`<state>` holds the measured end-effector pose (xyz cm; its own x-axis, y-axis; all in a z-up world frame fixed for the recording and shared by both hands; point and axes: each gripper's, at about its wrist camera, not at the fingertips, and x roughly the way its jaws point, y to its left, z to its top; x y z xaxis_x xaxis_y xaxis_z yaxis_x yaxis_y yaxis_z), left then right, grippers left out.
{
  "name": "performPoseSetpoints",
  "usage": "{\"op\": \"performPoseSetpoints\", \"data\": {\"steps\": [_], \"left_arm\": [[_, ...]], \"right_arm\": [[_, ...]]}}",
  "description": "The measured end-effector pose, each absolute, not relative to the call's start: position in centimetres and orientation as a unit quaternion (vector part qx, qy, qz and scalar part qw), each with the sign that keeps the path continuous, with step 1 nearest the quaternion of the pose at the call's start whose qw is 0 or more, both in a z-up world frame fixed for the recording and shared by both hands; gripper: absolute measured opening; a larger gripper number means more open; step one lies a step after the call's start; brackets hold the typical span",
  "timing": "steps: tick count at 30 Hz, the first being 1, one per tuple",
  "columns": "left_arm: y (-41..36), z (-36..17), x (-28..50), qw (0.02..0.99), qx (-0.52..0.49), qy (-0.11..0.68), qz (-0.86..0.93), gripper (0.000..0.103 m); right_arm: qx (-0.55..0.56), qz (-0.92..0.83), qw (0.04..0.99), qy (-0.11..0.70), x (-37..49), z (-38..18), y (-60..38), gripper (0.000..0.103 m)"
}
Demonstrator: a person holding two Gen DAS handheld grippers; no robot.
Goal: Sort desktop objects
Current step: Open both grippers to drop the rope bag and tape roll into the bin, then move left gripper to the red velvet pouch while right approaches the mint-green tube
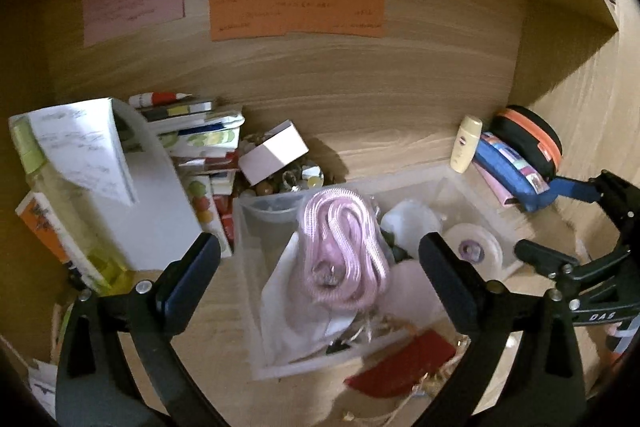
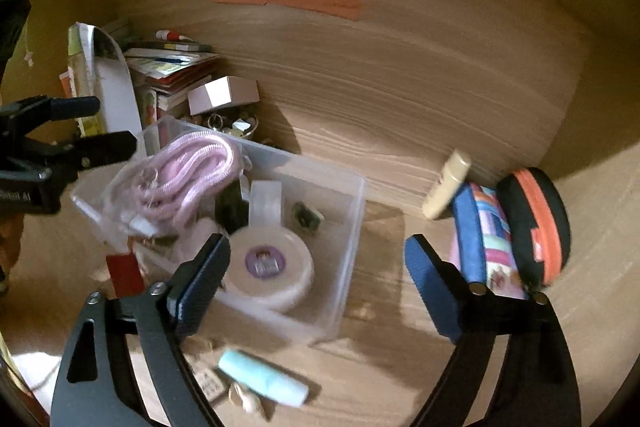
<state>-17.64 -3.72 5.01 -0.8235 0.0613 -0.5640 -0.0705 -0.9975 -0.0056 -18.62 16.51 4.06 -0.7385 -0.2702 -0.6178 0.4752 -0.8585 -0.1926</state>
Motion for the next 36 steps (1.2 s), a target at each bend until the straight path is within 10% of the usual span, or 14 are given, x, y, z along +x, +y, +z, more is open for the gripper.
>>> {"op": "performPoseSetpoints", "data": {"steps": [36], "left_arm": [[1.5, -4.6, -15.9, 0.092, -0.441, -0.010, 0.893, 0.101]], "right_arm": [[0.370, -0.887, 0.210, 0.182, -14.6, -3.2, 20.4, 0.091]]}}
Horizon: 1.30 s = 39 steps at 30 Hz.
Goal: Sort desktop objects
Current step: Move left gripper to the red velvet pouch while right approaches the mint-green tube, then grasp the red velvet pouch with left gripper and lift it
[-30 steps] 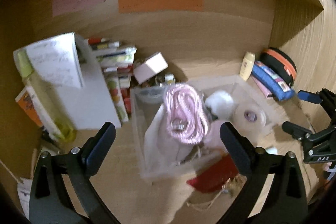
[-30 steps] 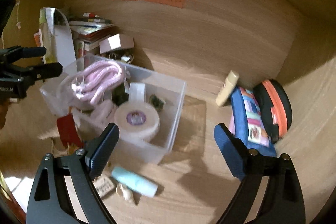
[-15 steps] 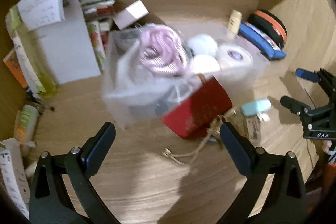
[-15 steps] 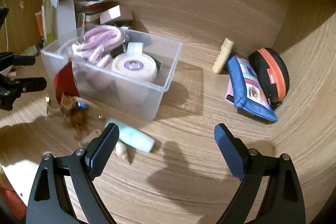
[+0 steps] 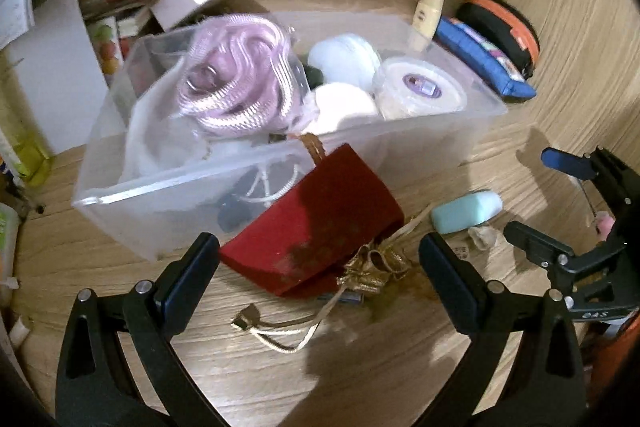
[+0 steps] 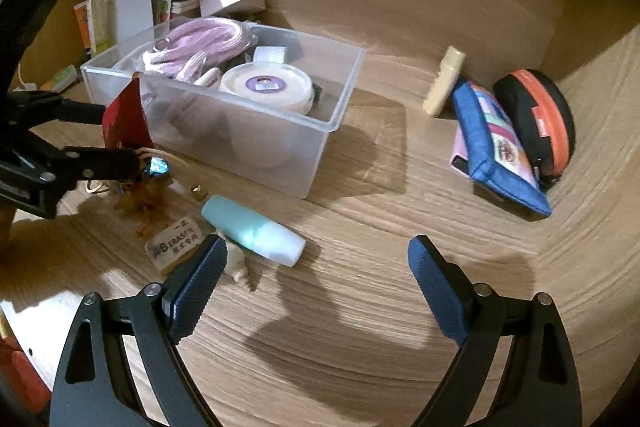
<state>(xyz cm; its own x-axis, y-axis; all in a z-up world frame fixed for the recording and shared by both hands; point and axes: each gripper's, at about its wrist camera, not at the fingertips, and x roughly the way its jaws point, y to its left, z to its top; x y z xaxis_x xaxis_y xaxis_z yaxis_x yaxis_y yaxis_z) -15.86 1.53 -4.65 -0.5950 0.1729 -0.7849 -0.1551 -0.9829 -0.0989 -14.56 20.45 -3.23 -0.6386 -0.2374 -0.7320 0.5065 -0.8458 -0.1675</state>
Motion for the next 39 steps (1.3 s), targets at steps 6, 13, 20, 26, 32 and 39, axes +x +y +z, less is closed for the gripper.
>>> {"op": "performPoseSetpoints", "data": {"steps": [6, 13, 20, 26, 32, 39], "left_arm": [[1.7, -6.0, -16.8, 0.086, -0.462, -0.025, 0.882, 0.101], [1.3, -5.7, -16.5, 0.112, -0.442, -0.043, 0.889, 0.101], [0.5, -5.2, -15.5, 0.112, -0.419, -0.051, 0.899, 0.086], [0.1, -5.6, -15.6, 0.117, -0.432, -0.051, 0.893, 0.046], [-0.7, -5.5, -15.0, 0.124, -0.421, -0.061, 0.897, 0.037], [-3.1, -4.8, -13.2, 0.109, -0.396, -0.094, 0.907, 0.037]], "right_arm": [[0.406, -0.869, 0.236, 0.158, -15.7, -4.4, 19.6, 0.091], [0.442, -0.856, 0.242, 0.116, -17.0, -5.3, 18.5, 0.091], [0.448, -0.860, 0.221, 0.103, -16.9, -5.5, 17.2, 0.091], [0.448, -0.868, 0.196, 0.085, -16.5, -5.6, 16.9, 0.089], [0.461, -0.866, 0.187, 0.039, -16.9, -5.9, 17.8, 0.088], [0.450, -0.872, 0.191, 0.031, -16.1, -5.9, 17.6, 0.079]]}}
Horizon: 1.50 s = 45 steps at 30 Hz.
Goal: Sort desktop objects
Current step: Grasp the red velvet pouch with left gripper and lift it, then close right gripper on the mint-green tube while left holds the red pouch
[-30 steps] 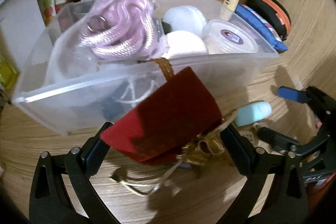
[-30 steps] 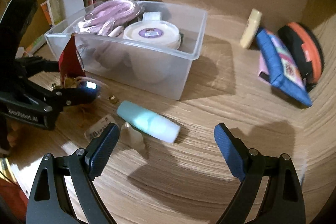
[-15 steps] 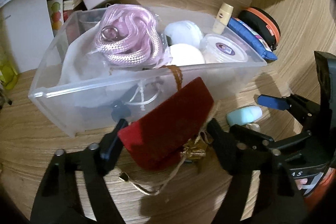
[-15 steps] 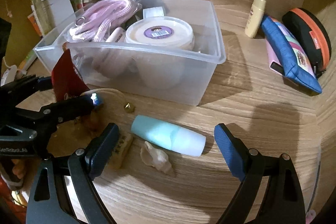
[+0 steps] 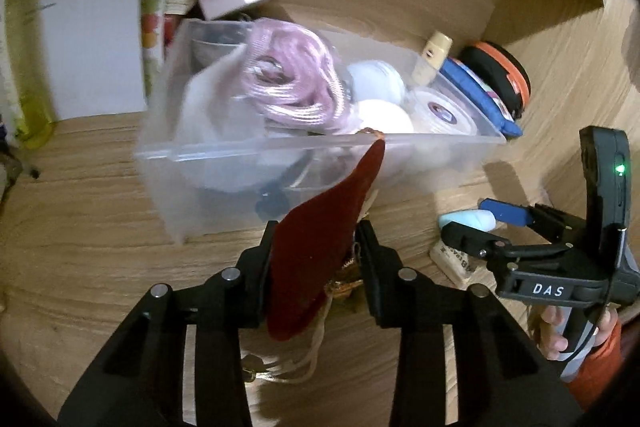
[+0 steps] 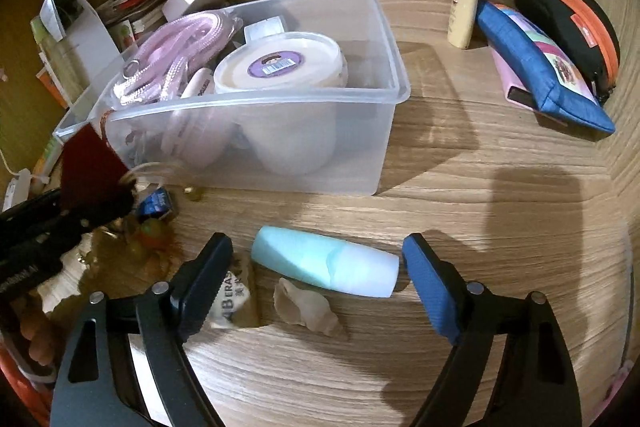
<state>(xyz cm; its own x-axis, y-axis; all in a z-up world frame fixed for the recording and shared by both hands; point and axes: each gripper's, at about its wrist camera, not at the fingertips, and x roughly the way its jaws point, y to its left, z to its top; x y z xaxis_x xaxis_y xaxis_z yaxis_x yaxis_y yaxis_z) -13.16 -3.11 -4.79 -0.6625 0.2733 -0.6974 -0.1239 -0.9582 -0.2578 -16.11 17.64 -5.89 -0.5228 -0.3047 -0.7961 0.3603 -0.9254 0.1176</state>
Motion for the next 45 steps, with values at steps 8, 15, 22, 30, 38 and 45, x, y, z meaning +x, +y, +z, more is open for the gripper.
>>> {"op": "performPoseSetpoints", "data": {"steps": [8, 15, 22, 30, 38, 45], "left_arm": [[-3.9, -3.9, -10.7, 0.111, -0.367, -0.092, 0.919, 0.037], [-4.5, -3.7, -8.8, 0.118, -0.362, -0.084, 0.921, 0.037], [-4.7, -4.0, -6.4, 0.116, -0.368, -0.050, 0.921, 0.037], [-5.9, -3.9, -5.7, 0.103, -0.368, -0.069, 0.921, 0.037], [-5.2, -2.9, -5.9, 0.115, -0.354, -0.063, 0.926, 0.037], [-4.2, -1.6, -6.1, 0.137, -0.337, -0.060, 0.929, 0.037]], "right_arm": [[0.453, -0.873, 0.178, 0.022, -16.4, -5.7, 19.4, 0.055], [0.455, -0.876, 0.154, 0.028, -16.1, -5.8, 20.8, 0.057], [0.452, -0.877, 0.158, 0.041, -15.9, -5.9, 20.4, 0.057], [0.449, -0.879, 0.149, 0.059, -16.0, -6.2, 17.7, 0.071], [0.436, -0.880, 0.169, 0.084, -16.0, -6.2, 16.2, 0.047], [0.448, -0.867, 0.209, 0.067, -15.4, -5.8, 16.9, 0.030]]}}
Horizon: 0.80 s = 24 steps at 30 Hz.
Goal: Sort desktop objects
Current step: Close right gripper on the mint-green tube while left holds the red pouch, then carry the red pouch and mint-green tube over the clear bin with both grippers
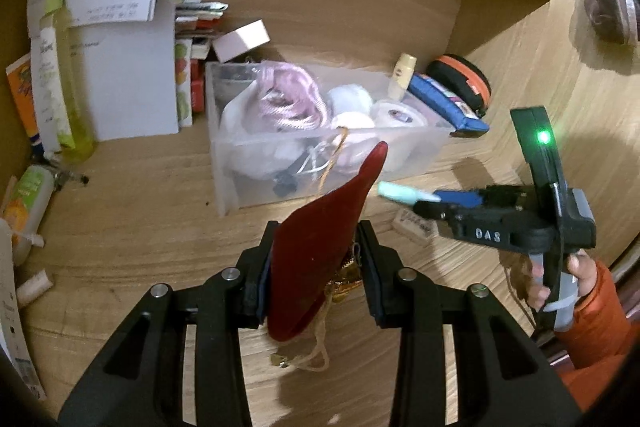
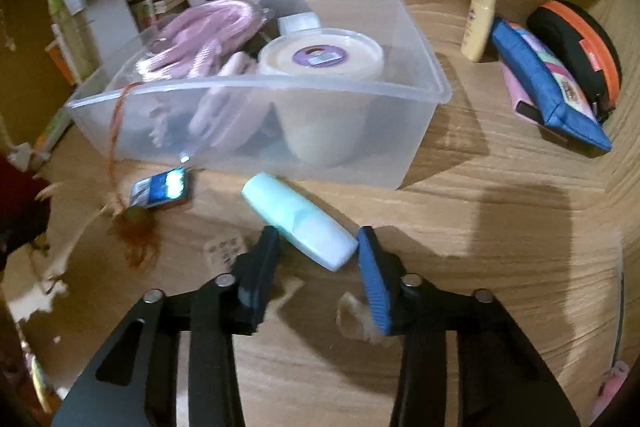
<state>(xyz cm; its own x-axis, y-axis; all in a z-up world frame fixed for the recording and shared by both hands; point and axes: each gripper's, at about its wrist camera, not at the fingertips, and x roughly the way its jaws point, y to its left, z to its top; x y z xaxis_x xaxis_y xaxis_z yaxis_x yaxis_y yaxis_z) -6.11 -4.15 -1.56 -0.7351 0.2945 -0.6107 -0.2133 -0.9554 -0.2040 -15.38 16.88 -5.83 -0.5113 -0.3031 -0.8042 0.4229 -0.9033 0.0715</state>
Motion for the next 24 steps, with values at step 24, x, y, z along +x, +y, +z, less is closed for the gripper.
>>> {"op": "performPoseSetpoints", "data": {"steps": [24], "left_arm": [[-4.4, 2.1, -9.6, 0.122, -0.302, -0.084, 0.942, 0.037]], "right_arm": [[0.437, -0.833, 0.304, 0.152, -15.5, -5.8, 13.9, 0.023]]}}
